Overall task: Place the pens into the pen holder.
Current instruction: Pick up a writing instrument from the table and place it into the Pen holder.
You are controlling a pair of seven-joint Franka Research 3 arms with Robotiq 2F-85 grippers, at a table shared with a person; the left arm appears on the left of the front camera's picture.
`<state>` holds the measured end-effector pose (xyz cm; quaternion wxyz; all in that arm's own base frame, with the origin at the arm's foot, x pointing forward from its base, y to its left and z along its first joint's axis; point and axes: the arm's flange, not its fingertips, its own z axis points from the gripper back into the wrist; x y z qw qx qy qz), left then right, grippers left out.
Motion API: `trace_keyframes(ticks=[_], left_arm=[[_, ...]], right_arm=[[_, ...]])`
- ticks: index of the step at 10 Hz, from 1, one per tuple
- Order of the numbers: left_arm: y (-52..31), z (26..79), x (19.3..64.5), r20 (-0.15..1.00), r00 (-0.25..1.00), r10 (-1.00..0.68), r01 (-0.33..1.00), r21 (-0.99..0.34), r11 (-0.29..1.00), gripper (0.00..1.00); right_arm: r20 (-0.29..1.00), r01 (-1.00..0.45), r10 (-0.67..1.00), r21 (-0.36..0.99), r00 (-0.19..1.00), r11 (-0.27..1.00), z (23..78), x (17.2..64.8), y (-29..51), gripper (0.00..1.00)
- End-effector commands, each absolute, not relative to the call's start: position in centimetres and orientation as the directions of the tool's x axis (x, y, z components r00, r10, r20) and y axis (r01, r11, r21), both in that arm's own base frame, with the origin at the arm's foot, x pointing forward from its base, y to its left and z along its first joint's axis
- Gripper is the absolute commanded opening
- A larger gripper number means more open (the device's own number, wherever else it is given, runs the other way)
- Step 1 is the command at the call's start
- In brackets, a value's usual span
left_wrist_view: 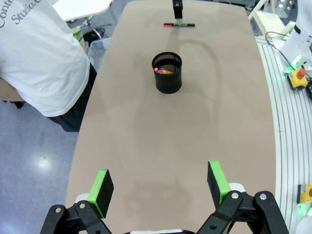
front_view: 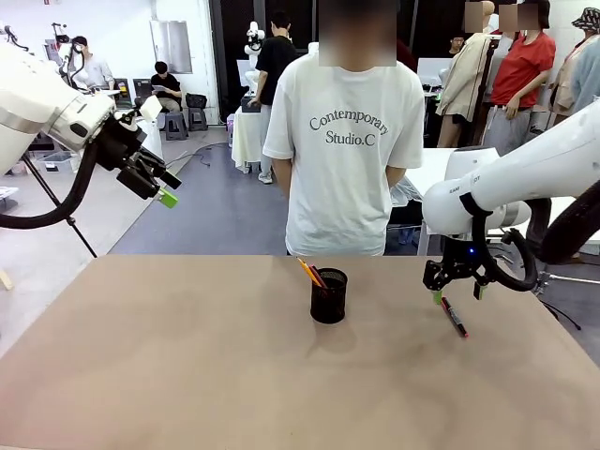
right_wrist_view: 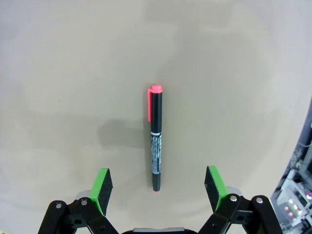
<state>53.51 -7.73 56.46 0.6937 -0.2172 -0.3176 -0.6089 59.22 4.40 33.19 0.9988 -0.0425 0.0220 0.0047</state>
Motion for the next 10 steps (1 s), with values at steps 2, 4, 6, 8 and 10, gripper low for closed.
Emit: trace_keyframes(ticks=[2, 4, 6, 8, 10], left_arm=[[-7.8, 56.9, 53.4, 0.7, 0.07, -0.711, 0.983, 0.072, 0.168, 1.0], [-7.8, 56.9, 53.4, 0.7, 0.07, -0.711, 0.983, 0.072, 0.168, 1.0], [-7.8, 56.9, 53.4, 0.7, 0.07, -0.711, 0.983, 0.072, 0.168, 1.0], [-7.8, 56.9, 53.4, 0.7, 0.07, -0.711, 0.983, 0.072, 0.168, 1.0], [-7.8, 56.9, 53.4, 0.7, 0.07, -0.711, 0.983, 0.072, 0.168, 1.0]], right_arm=[[-0.001, 0.036, -0.036, -0.094, 0.999, 0.995, 31.9, 60.8, 4.0, 1.0], [-0.005, 0.042, -0.043, -0.086, 0.999, 0.995, 31.2, 60.9, 3.6, 1.0], [-0.019, 0.009, -0.011, -0.081, 1.0, 0.997, 31.2, 60.4, 3.5, 1.0], [-0.019, 0.009, -0.011, -0.081, 1.0, 0.997, 31.2, 60.4, 3.5, 1.0], [-0.044, 0.009, -0.012, -0.085, 0.999, 0.996, 30.3, 60.6, 3.8, 1.0]])
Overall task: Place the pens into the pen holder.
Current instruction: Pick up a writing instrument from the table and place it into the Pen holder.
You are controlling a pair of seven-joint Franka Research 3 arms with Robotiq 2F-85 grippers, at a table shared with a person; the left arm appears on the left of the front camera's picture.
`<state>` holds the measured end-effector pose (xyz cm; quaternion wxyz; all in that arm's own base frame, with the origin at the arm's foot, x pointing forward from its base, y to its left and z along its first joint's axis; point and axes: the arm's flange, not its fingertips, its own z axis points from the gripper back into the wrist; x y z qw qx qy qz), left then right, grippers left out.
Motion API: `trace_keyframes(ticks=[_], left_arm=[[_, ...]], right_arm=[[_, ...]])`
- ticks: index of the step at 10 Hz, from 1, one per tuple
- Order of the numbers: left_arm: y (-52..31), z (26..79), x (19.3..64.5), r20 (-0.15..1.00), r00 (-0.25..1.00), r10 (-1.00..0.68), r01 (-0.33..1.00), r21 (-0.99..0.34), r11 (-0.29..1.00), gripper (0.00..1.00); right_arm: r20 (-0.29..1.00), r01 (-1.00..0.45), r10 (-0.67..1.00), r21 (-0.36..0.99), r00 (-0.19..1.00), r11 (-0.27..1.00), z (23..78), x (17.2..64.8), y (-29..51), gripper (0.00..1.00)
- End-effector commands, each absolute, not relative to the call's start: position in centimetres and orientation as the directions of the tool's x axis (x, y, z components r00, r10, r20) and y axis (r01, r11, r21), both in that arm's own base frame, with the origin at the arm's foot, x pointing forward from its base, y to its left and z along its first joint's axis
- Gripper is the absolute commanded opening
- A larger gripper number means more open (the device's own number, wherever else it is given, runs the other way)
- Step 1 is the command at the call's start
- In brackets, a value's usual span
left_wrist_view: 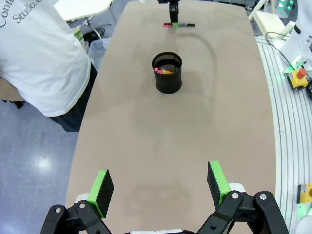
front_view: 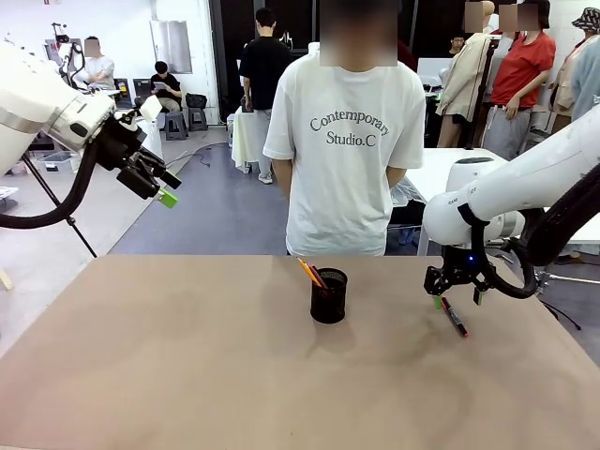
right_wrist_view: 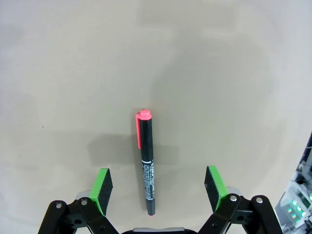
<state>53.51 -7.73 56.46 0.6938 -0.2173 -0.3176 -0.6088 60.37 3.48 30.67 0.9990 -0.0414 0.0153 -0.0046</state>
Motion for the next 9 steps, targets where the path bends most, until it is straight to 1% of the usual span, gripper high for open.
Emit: trace_keyframes(ticks=[1, 3, 4, 5, 9], left_arm=[[-7.78, 56.85, 53.43, 0.7, 0.07, -0.711, 0.983, 0.072, 0.168, 1.0], [-7.78, 56.85, 53.43, 0.7, 0.07, -0.711, 0.983, 0.072, 0.168, 1.0], [-7.78, 56.85, 53.43, 0.7, 0.07, -0.711, 0.983, 0.072, 0.168, 1.0], [-7.78, 56.85, 53.43, 0.7, 0.07, -0.711, 0.983, 0.072, 0.168, 1.0], [-7.78, 56.85, 53.43, 0.7, 0.07, -0.711, 0.983, 0.072, 0.168, 1.0]], right_arm=[[-0.058, 0.019, -0.023, -0.073, 0.998, 0.997, 29.81, 61.15, 3.85, 1.0], [-0.069, 0.036, -0.039, -0.052, 0.997, 0.998, 29.41, 61.37, 3.76, 1.0], [-0.039, -0.031, 0.03, -0.021, 0.999, 0.999, 29.39, 61.15, 3.53, 1.0], [-0.046, -0.011, 0.009, -0.039, 0.999, 0.999, 29.42, 61.39, 3.45, 0.8], [-0.063, 0.004, -0.006, -0.029, 0.998, 1.0, 29.32, 61.76, 3.4, 0.0]])
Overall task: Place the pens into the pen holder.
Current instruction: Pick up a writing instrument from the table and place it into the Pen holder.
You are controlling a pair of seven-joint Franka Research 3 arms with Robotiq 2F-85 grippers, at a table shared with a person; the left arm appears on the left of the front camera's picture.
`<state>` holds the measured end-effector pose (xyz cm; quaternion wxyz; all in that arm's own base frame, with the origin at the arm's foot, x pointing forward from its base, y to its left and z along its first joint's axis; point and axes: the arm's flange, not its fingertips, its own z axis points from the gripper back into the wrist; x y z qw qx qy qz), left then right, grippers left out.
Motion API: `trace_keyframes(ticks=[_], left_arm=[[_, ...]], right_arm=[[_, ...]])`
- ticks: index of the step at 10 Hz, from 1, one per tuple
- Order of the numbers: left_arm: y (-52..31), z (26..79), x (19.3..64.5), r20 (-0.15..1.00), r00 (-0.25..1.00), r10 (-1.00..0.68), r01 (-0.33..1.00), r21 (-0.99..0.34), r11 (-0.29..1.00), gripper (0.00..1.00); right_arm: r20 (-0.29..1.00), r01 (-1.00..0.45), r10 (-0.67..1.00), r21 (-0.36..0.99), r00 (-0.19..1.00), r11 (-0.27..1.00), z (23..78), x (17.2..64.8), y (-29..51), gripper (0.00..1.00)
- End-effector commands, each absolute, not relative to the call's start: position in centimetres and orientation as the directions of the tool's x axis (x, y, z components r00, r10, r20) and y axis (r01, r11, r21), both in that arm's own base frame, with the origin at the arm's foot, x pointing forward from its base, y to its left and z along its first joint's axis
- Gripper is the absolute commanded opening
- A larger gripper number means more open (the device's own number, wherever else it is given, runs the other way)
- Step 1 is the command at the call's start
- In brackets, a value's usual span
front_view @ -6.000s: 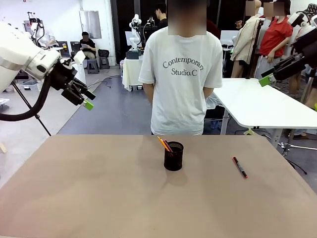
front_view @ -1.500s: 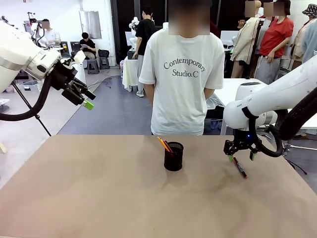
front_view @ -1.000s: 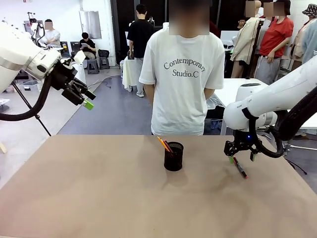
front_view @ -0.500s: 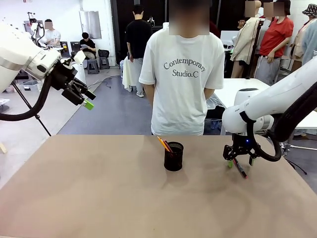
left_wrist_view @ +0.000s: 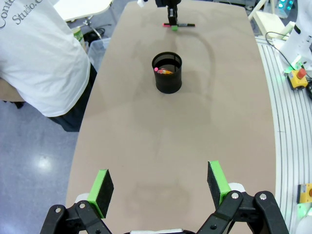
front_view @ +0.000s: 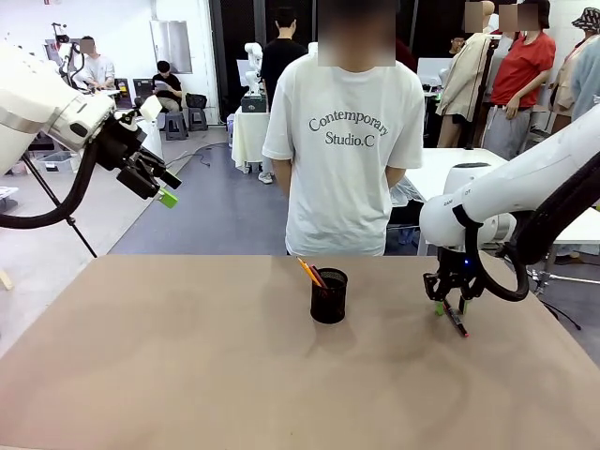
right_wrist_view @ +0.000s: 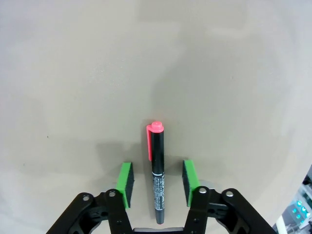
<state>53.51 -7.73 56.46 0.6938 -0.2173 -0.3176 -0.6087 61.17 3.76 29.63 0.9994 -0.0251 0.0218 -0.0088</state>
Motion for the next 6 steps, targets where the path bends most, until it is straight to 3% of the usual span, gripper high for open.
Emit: trace_keyframes(ticks=[1, 6], left_arm=[[-7.78, 56.85, 53.43, 0.7, 0.07, -0.711, 0.983, 0.072, 0.168, 1.0], [-7.78, 56.85, 53.43, 0.7, 0.07, -0.711, 0.983, 0.072, 0.168, 1.0]], right_arm=[[-0.066, 0.003, -0.005, -0.031, 0.998, 1.0, 29.29, 61.91, 3.44, 0.0], [-0.086, -0.002, 0.002, -0.005, 0.996, 1.0, 29.16, 61.93, 3.29, 0.0]])
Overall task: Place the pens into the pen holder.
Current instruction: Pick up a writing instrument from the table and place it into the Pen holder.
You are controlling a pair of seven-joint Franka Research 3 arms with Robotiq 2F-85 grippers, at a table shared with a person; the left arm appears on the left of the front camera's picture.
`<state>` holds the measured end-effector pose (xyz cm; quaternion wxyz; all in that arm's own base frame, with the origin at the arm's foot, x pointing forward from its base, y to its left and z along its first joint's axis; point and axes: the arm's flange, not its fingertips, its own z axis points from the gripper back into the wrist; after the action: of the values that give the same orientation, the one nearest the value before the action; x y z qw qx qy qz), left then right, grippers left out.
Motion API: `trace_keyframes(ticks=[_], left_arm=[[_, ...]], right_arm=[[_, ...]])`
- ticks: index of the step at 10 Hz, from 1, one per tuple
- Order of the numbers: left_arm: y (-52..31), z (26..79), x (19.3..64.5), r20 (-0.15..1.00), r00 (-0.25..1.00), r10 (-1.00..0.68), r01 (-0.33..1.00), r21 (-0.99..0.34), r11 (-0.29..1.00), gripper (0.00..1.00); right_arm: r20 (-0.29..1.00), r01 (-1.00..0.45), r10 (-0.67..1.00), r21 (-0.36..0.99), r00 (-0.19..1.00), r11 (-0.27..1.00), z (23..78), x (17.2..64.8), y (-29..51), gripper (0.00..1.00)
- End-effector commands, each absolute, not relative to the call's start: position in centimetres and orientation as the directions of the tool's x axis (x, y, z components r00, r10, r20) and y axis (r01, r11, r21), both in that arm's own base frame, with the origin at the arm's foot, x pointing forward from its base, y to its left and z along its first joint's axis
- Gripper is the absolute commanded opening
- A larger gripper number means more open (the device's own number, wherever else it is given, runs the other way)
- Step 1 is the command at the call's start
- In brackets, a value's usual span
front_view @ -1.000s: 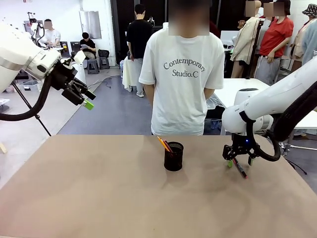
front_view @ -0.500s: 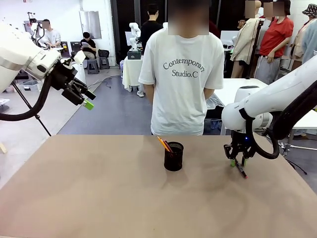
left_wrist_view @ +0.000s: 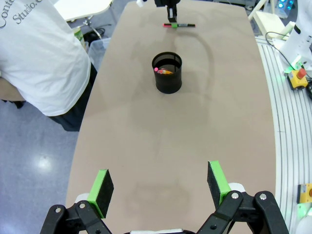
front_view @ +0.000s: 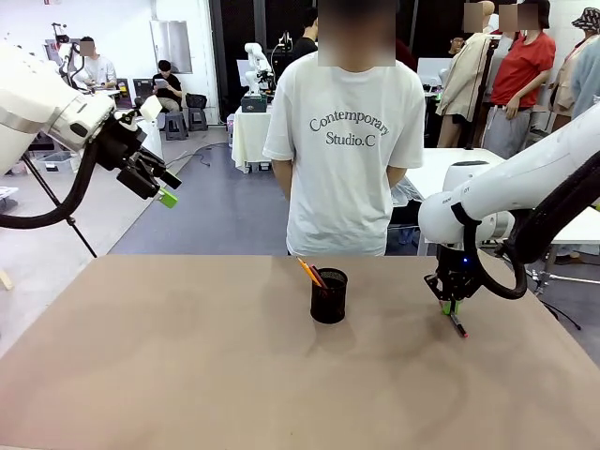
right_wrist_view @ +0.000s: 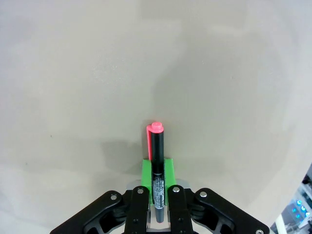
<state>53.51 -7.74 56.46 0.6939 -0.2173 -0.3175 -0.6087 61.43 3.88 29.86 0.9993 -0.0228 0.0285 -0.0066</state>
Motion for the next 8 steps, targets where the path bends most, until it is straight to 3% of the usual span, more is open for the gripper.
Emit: trace_keyframes(ticks=[1, 3, 8], left_arm=[[-7.8, 56.9, 53.4, 0.7, 0.07, -0.711, 0.983, 0.072, 0.168, 1.0], [-7.8, 56.9, 53.4, 0.7, 0.07, -0.711, 0.983, 0.072, 0.168, 1.0], [-7.8, 56.9, 53.4, 0.7, 0.07, -0.711, 0.983, 0.072, 0.168, 1.0]], right_arm=[[-0.107, -0.014, 0.018, 0.03, 0.994, 0.999, 29.3, 61.8, 3.1, 0.0], [-0.097, -0.051, 0.066, 0.154, 0.993, 0.987, 30.6, 61.6, 2.7, 0.0], [0.081, -0.299, 0.298, 0.482, 0.951, 0.824, 35.9, 59.8, 3.1, 0.0]])
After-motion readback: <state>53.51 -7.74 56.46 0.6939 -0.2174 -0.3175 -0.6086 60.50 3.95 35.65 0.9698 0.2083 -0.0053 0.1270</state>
